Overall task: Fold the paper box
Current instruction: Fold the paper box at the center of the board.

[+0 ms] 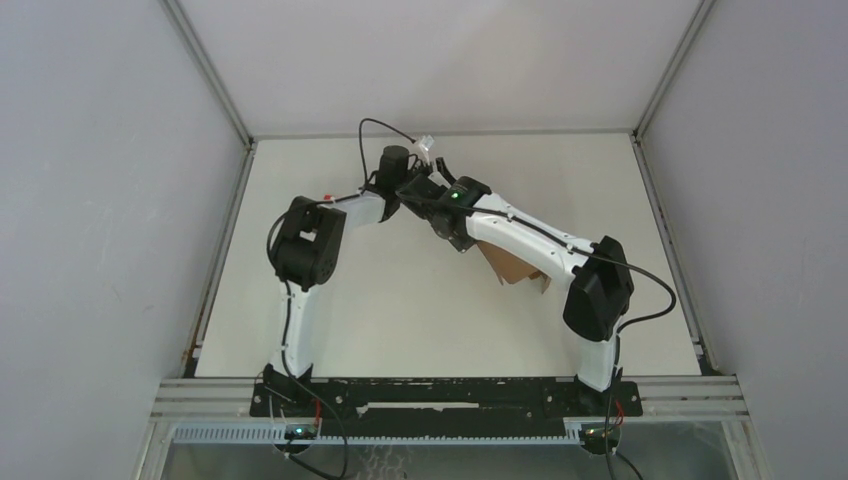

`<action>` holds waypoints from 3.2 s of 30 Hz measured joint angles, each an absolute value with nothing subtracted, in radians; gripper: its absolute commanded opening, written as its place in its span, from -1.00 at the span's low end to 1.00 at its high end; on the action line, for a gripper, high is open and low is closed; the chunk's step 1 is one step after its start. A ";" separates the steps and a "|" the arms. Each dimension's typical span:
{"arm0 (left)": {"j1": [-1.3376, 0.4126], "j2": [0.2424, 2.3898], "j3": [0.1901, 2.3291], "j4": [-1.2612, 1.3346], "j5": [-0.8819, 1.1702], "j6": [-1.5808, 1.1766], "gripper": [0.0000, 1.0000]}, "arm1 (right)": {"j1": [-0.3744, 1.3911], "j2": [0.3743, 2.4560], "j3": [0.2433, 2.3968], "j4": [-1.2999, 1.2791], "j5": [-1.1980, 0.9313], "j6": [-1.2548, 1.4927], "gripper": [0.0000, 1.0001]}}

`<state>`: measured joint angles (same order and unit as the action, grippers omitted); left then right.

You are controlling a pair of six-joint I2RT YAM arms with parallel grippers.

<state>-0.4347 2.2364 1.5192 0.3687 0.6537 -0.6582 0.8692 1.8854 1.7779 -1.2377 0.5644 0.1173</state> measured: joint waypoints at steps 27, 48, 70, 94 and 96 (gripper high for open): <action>-0.506 2.243 1.501 0.326 0.636 -0.594 0.19 | 0.864 1.858 1.745 -1.223 0.515 0.108 -1.00; -0.557 2.243 1.425 0.437 0.600 -0.575 0.21 | 0.828 1.805 1.741 -1.223 0.408 0.098 -1.00; -0.556 2.243 1.428 0.459 0.597 -0.576 0.22 | 0.783 1.800 1.744 -1.232 0.229 0.088 -1.00; -0.389 1.804 1.149 0.363 0.595 -0.518 0.22 | 0.745 1.794 2.012 -1.357 -0.046 0.145 -1.00; -0.377 1.796 1.140 0.345 0.597 -0.511 0.22 | 0.728 1.794 2.002 -1.357 -0.062 0.145 -1.00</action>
